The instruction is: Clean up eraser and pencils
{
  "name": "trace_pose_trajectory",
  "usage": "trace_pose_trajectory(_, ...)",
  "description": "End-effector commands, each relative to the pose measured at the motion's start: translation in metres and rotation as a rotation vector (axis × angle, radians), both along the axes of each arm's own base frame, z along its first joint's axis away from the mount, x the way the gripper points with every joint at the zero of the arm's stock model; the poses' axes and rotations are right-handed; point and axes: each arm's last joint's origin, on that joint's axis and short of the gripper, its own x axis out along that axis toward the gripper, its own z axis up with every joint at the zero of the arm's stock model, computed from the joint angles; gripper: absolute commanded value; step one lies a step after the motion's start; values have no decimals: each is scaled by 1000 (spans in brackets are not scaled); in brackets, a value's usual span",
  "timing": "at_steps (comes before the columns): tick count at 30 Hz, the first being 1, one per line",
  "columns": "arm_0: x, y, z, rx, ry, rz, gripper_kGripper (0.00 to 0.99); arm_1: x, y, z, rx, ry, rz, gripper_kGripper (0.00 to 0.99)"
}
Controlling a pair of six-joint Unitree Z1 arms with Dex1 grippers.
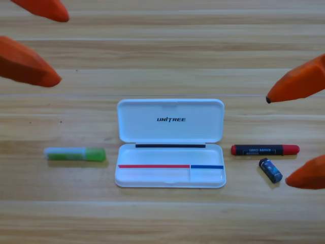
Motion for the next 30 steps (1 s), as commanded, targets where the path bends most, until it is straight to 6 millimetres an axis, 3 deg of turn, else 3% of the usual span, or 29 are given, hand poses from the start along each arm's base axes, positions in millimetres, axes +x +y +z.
trace_pose_trajectory(1, -1, -4, -1, 14, 4, -22, 985, 0, 10, -16, -64, 51, 19, 956)
trace_pose_trajectory(12, 5, -8, -6, 28, 24, -22, 988, -3, 2, -14, -61, 50, -22, 956)
trace_pose_trajectory(18, 10, -5, -3, 116, -84, 18, 986, 8, -17, -12, -131, 44, -282, 957)
trace_pose_trajectory(21, 16, -4, -1, 206, -166, 22, 983, 26, -6, -26, -283, 58, -418, 957)
trace_pose_trajectory(24, 27, -3, -7, 325, -232, 44, 979, 53, 12, -54, -435, 103, -499, 957)
trace_pose_trajectory(30, 74, 3, -48, 591, -197, 4, 979, 105, 46, -115, -635, 178, -579, 954)
